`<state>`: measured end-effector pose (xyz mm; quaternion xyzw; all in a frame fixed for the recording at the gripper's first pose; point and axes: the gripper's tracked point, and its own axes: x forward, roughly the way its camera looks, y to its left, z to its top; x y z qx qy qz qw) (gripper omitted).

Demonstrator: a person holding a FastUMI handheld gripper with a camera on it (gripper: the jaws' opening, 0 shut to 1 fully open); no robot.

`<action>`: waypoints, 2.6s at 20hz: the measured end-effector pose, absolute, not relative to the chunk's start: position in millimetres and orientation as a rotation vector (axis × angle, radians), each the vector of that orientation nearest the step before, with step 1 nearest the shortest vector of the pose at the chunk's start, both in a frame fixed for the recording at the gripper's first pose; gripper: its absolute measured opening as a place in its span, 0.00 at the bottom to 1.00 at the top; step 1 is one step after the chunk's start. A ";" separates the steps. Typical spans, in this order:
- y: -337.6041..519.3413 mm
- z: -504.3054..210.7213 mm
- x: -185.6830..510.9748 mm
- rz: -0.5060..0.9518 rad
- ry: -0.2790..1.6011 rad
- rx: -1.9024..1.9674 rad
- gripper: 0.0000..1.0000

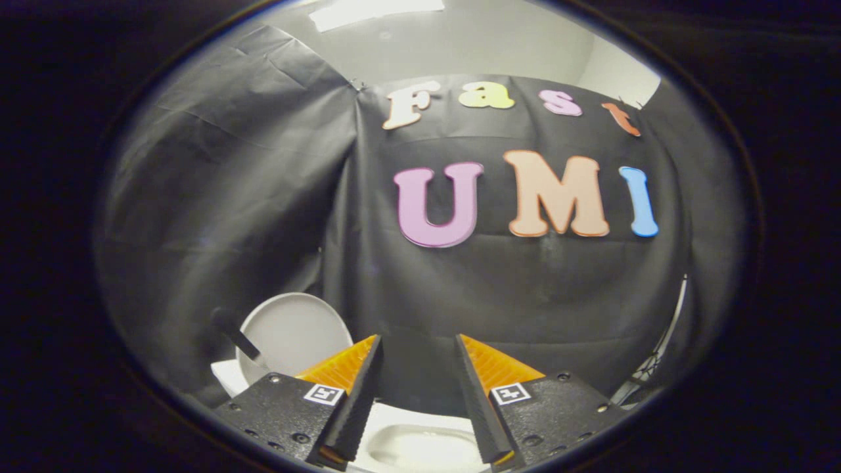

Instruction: Open the toilet lid.

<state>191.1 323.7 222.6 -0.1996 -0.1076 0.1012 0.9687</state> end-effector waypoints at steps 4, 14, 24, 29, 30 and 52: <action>262.9 222.6 188.6 0.127 -0.185 -0.324 0.67; 129.7 215.3 142.5 -0.051 -0.222 -0.169 0.63; 81.2 171.2 103.6 -0.107 -0.153 -0.180 0.63; 49.1 132.8 75.1 -0.194 -0.131 -0.069 0.58; 44.1 125.3 70.5 -0.199 -0.130 -0.058 0.54; 12.3 82.8 94.9 -0.127 -0.032 0.036 0.54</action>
